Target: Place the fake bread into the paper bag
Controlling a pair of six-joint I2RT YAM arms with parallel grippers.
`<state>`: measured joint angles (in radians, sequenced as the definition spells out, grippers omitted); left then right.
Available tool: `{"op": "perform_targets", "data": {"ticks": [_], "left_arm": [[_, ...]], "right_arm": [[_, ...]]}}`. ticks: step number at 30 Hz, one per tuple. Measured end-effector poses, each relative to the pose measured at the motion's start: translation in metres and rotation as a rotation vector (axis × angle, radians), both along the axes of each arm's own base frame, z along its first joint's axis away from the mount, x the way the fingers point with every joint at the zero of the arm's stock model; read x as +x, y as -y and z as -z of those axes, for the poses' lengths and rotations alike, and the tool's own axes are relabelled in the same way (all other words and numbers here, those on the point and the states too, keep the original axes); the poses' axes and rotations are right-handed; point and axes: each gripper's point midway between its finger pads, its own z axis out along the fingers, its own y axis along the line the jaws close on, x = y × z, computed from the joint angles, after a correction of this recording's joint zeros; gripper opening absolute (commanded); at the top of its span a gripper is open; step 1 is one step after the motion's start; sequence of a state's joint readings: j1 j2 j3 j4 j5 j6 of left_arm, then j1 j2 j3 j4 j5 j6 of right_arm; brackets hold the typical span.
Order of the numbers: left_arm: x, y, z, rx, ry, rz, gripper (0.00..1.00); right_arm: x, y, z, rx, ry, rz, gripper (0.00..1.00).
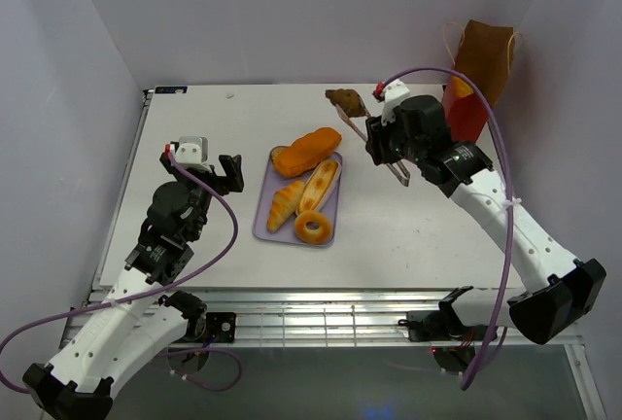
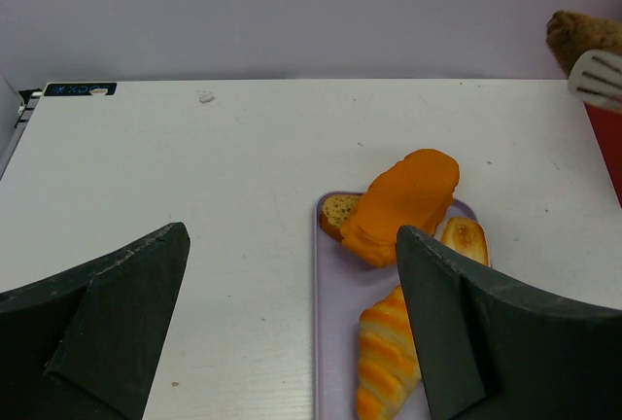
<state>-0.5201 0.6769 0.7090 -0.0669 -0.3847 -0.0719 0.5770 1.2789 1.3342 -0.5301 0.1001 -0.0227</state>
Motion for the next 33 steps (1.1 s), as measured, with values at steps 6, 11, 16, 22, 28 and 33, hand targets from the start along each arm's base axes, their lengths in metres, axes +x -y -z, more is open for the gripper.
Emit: {"op": "perform_targets", "data": {"ticks": [6,11,16,22,28,33], "left_arm": [[0.000,0.000,0.000,0.000,0.000,0.000,0.98],[0.000,0.001,0.000,-0.003,0.000,0.003,0.98],[0.000,0.001,0.000,-0.004,-0.001,0.004,0.98],[0.000,0.001,0.000,-0.006,-0.001,0.005,0.98],[0.000,0.002,0.000,-0.007,-0.001,0.008,0.98],[0.000,0.002,0.000,-0.007,-0.001,0.010,0.98]], "right_arm": [[0.021,0.050,-0.046,0.083,0.087,0.184,0.48],[0.029,0.108,-0.079,0.138,0.162,0.373,0.49],[0.031,0.158,-0.092,0.179,0.193,0.522,0.50],[0.038,0.210,-0.087,0.218,0.178,0.678,0.50],[0.053,0.238,-0.079,0.233,0.147,0.747,0.50],[0.070,0.241,-0.073,0.243,0.117,0.745,0.50]]}}
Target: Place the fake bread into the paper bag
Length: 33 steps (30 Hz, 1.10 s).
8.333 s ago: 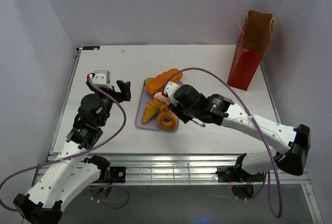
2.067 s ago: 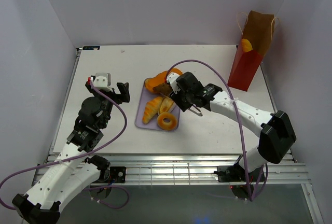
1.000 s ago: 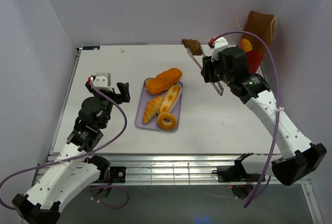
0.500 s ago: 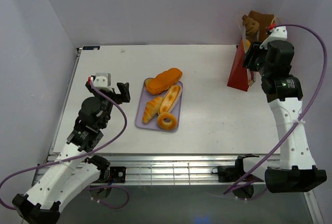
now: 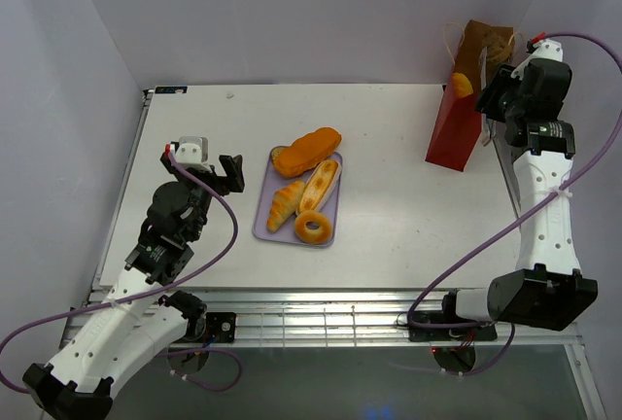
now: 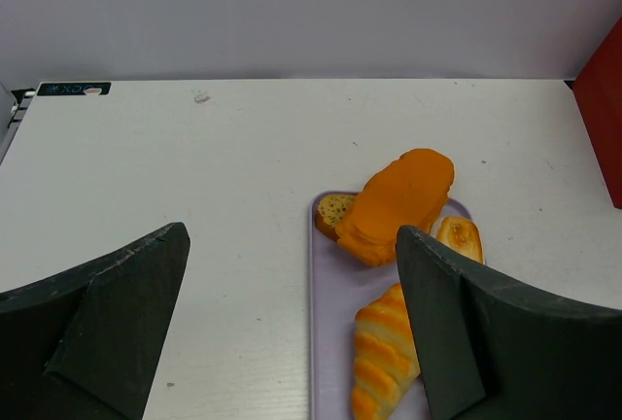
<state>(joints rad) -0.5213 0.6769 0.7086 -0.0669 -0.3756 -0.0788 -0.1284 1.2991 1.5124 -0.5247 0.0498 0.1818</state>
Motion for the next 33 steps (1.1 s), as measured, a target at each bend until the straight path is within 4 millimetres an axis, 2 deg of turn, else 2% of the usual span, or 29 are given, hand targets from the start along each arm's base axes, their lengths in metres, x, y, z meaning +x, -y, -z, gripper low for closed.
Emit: {"op": "perform_targets", "data": {"ticks": [5,10,18,23,28,33], "left_arm": [[0.000,0.000,0.000,0.000,0.000,0.000,0.98],[0.000,0.000,0.000,0.000,0.000,0.002,0.98],[-0.001,0.002,-0.001,-0.001,0.002,0.007,0.98],[-0.001,0.001,-0.001,-0.002,0.004,0.007,0.98],[-0.002,0.001,-0.002,-0.004,0.007,0.008,0.98],[-0.002,0.001,-0.002,-0.004,0.006,0.008,0.98]], "right_arm": [[0.017,0.001,0.014,0.012,-0.035,-0.010,0.53],[0.023,0.001,0.026,0.023,-0.064,-0.016,0.64],[0.025,-0.005,0.023,0.042,-0.052,-0.048,0.68],[0.025,-0.010,0.022,0.055,-0.046,-0.070,0.67],[0.017,-0.030,0.009,0.101,-0.013,-0.163,0.66],[-0.010,-0.054,-0.013,0.121,0.052,-0.258,0.65]]}}
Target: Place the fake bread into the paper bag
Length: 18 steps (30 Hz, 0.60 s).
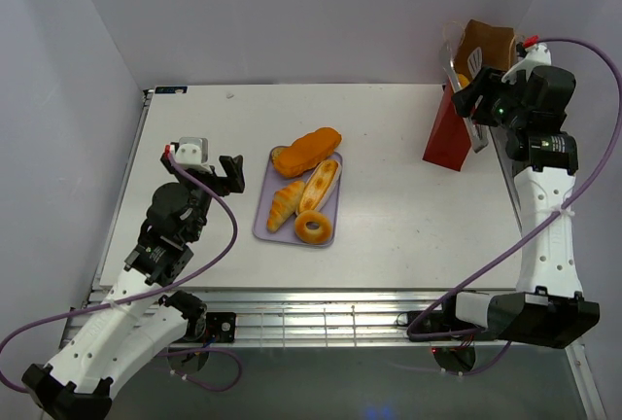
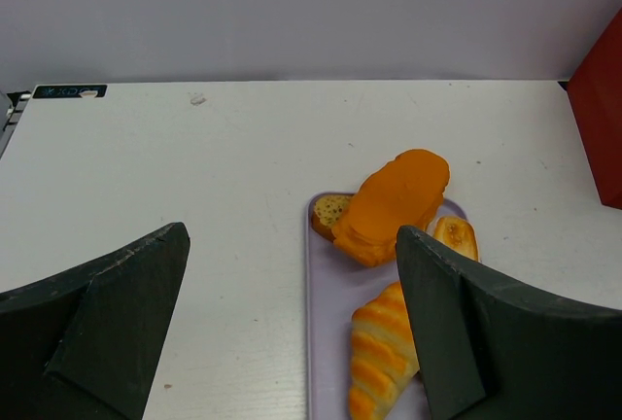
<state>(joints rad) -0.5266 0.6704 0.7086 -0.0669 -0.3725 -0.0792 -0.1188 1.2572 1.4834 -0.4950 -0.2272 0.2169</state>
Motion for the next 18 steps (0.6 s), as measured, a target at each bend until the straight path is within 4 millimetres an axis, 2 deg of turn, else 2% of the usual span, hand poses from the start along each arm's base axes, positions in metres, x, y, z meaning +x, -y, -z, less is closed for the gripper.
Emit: {"op": "perform_targets", "data": {"ticks": [2,8,11,14,18], "left_arm": [[0.000,0.000,0.000,0.000,-0.001,0.002,0.90],[0.001,0.002,0.002,-0.001,-0.007,0.007,0.85],[0.001,0.002,0.003,0.001,-0.009,0.007,0.91],[0.002,0.002,0.003,-0.001,-0.011,0.006,0.93],[0.003,0.003,0.005,0.003,-0.018,0.007,0.95]], "right_arm": [[-0.010,-0.011,-0.009,0.004,0.027,-0.038,0.64],[-0.022,-0.049,-0.015,-0.014,0.050,-0.147,0.64],[-0.028,-0.074,-0.009,-0.026,0.040,-0.210,0.64],[-0.039,-0.100,0.001,-0.043,0.025,-0.283,0.64],[-0.054,-0.114,0.022,-0.053,-0.007,-0.333,0.62]]}}
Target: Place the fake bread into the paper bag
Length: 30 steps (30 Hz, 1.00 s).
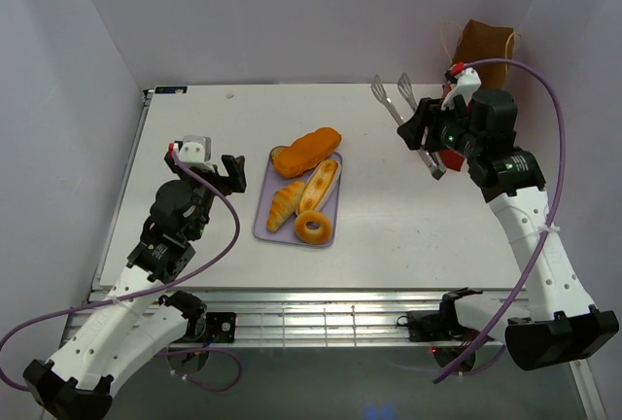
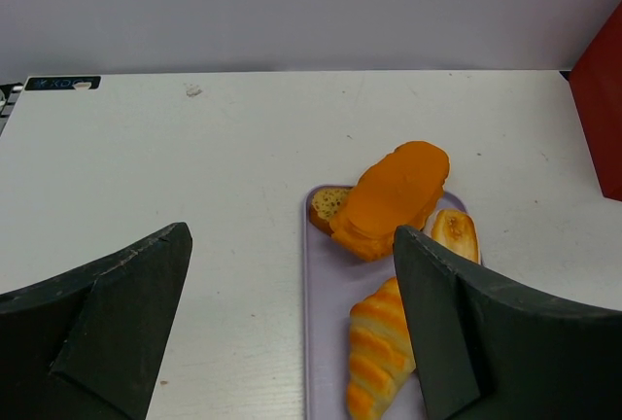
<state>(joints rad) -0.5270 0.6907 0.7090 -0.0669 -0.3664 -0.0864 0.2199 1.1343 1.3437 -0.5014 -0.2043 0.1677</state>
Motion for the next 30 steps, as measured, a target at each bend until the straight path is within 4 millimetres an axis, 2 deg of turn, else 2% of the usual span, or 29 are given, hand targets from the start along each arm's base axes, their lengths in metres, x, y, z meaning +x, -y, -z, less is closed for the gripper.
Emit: {"op": "perform_targets", "data": {"ticks": [3,8,15,20,25,30], "left_arm": [[0.001,0.001,0.002,0.003,-0.006,0.000,0.96],[0.001,0.001,0.002,0.004,-0.007,0.000,0.96],[0.002,0.000,0.003,0.006,-0.009,-0.003,0.97],[0.002,0.000,0.003,0.006,-0.009,-0.008,0.97],[0.002,-0.001,0.003,0.006,-0.009,-0.011,0.97],[0.002,-0.001,0.003,0.006,-0.009,-0.012,0.97]], "right_arm": [[-0.008,-0.008,0.017,-0.007,-0.030,-0.029,0.62],[-0.023,-0.033,0.057,-0.031,-0.112,-0.110,0.61],[-0.059,-0.086,0.102,-0.106,-0.200,-0.289,0.61],[-0.090,-0.113,0.126,-0.169,-0.249,-0.393,0.61],[-0.113,-0.125,0.136,-0.217,-0.263,-0.452,0.61],[-0.137,-0.115,0.148,-0.269,-0.301,-0.479,0.61]]}}
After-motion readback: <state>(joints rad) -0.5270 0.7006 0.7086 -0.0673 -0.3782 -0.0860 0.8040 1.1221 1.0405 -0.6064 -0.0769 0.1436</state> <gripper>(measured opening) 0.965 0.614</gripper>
